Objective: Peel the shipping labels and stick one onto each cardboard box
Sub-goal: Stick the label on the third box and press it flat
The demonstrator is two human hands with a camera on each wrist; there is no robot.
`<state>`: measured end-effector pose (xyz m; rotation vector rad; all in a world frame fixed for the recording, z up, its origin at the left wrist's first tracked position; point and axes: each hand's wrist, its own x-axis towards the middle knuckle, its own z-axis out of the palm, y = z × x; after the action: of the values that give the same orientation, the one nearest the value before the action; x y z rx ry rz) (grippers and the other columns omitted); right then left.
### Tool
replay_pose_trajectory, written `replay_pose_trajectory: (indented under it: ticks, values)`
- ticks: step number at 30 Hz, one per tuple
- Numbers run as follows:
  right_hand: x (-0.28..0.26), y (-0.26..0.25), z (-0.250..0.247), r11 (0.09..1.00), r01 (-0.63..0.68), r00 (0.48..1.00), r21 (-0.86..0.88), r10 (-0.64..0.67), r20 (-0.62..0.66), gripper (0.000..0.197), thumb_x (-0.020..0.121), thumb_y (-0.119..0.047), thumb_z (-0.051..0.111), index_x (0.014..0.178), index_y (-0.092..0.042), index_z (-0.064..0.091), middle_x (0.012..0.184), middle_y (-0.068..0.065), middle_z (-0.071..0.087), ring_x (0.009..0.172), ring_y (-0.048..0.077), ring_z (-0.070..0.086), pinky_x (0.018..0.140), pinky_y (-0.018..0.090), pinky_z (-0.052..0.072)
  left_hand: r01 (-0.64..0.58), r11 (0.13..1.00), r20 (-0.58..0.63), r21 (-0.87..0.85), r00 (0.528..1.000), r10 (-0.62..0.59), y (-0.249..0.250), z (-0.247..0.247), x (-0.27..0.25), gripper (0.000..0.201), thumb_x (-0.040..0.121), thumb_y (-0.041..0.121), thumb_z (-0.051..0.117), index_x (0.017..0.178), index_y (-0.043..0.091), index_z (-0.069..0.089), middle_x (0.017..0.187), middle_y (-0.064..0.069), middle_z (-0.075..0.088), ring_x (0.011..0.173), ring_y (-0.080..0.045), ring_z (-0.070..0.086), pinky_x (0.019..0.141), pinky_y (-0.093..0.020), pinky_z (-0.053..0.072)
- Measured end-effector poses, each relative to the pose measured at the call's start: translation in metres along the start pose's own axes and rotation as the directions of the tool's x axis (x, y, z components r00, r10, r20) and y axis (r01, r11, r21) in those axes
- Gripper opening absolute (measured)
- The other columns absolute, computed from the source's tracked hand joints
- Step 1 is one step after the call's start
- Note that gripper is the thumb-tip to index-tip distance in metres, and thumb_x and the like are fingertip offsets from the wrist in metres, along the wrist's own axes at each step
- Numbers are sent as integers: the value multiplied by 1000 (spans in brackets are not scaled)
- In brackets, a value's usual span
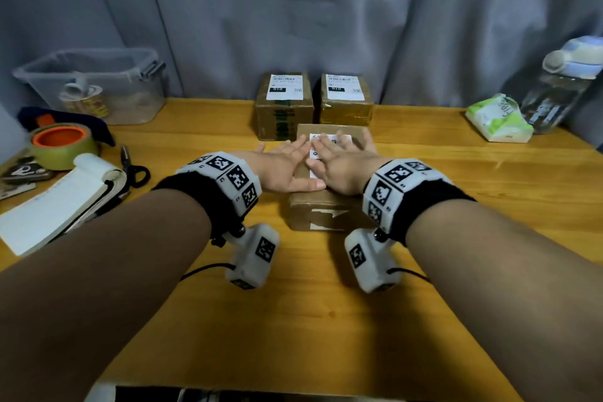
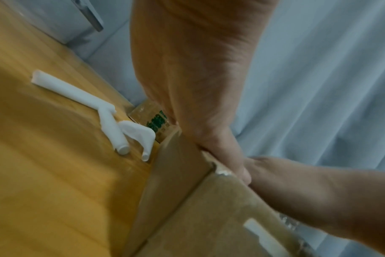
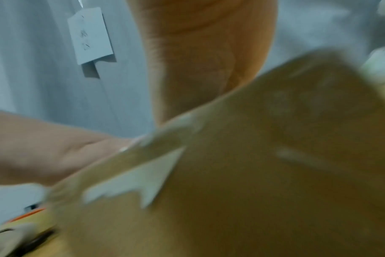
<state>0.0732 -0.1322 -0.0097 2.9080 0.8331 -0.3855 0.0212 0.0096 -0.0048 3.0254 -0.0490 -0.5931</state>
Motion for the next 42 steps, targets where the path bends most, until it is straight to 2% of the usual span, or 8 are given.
replay_pose_trajectory:
  ticks: [4,13,18,21,28,33,37,42]
  values:
    - [-2,1,7,987,93,996,128,-94,6,56,99,-47,9,150,-32,-8,159,-11,-13,148,16,-10,117,51,-10,4,1000,35,-24,999,-3,-7,-1,-4,102,78,72,40,148,23,-17,157,6,-20,147,-17,-8,118,-50,-2]
    - [-33,3,11,958,275,959,83,-279,45,53,100,-45,14,148,-39,-7,159,-14,-12,147,15,-11,117,49,-12,-45,999,23,8,999,45,-13,-2,-11,109,76,68,47,148,15,-16,158,-1,-17,147,-19,-8,120,-47,5]
    - [-44,3,10,978,198,975,63,-203,90,74,90,-67,20,149,-34,-10,159,-2,-17,147,17,-14,116,52,-12,-33,999,-89,-42,996,29,-8,3,-25,100,81,60,52,150,13,-2,160,-3,-1,147,-21,-2,118,-33,5]
    - [-53,7,12,982,181,978,54,-185,97,95,81,-75,37,149,-32,-12,159,1,-18,147,19,-15,116,56,-10,-45,984,-95,-172,995,29,-11,10,-37,95,83,55,53,151,17,-2,160,-4,-3,147,-18,0,119,-32,6]
    - [-71,29,11,992,115,990,43,-118,76,93,84,-62,51,151,-28,-4,160,2,-12,148,22,-5,115,62,1,-29,981,-256,-193,966,-22,6,4,-48,98,78,58,59,151,16,8,159,-5,14,145,-21,17,117,-33,17]
    - [-74,49,2,999,30,996,-13,-29,85,93,85,-53,58,152,-18,3,160,10,4,146,31,14,117,47,21,-18,983,-302,-180,953,-38,23,1,-41,100,76,60,60,151,18,7,153,-10,29,142,-31,24,115,-40,23]
    - [-60,74,2,994,-93,993,-56,97,62,88,86,-50,57,151,-17,9,155,14,20,136,35,34,110,47,35,-27,989,-329,-147,944,-23,31,1,-24,92,80,59,55,150,18,12,152,-12,31,140,-32,26,114,-41,27]
    - [-33,106,7,988,-153,988,-38,152,-18,73,91,-35,55,149,-19,14,148,13,29,134,34,34,108,50,34,-48,983,-432,-175,901,-33,35,-6,2,79,87,53,51,150,19,15,150,-10,35,139,-29,30,112,-41,30]
